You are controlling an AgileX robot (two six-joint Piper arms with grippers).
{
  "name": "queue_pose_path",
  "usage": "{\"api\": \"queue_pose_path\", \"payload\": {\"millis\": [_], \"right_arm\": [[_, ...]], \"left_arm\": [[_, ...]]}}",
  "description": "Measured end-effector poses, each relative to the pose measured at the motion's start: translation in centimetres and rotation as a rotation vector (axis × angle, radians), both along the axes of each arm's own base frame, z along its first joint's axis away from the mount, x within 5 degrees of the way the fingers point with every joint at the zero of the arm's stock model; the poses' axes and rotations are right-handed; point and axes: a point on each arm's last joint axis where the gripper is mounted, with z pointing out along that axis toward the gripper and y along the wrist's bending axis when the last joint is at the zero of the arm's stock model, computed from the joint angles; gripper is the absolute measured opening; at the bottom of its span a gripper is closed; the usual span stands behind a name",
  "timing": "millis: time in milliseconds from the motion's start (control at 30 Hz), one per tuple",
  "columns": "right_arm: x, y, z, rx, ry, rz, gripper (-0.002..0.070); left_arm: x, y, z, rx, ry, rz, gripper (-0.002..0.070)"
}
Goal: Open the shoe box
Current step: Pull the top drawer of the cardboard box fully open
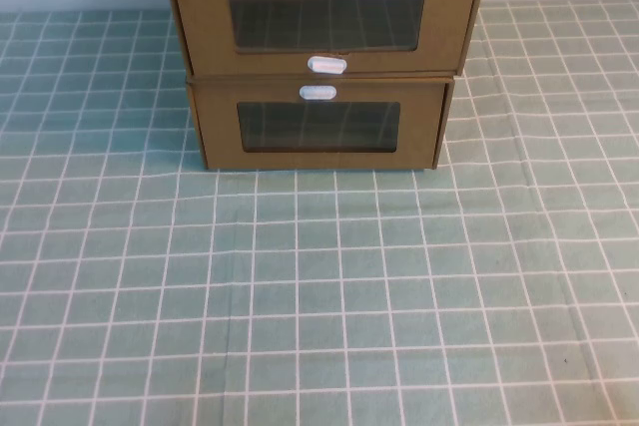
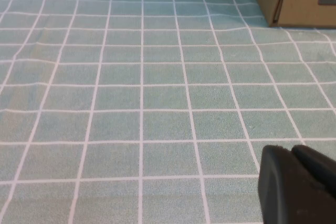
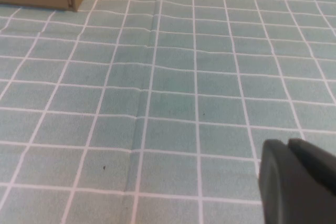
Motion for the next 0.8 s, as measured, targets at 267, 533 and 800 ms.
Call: {"api": "queue_pose_path", "payload": {"millis": [267,533,800], "right_arm": [[0.00,0.00,0.00,0.000,0.000,0.000,-0.0013],[0.01,0.00,0.02,0.000,-0.002,0.000,-0.0013],[0.11,0.02,0.34,0.003,-0.039,0.001,-0.0013]], "left_arm": [[0.00,0.01,0.00,0.002,0.000,0.000,-0.0005],[0.01,0.01,0.04,0.005,-0.005,-0.001,-0.0005],[0.08,0.00,0.27,0.006,-0.031,-0.002,-0.0005]]}}
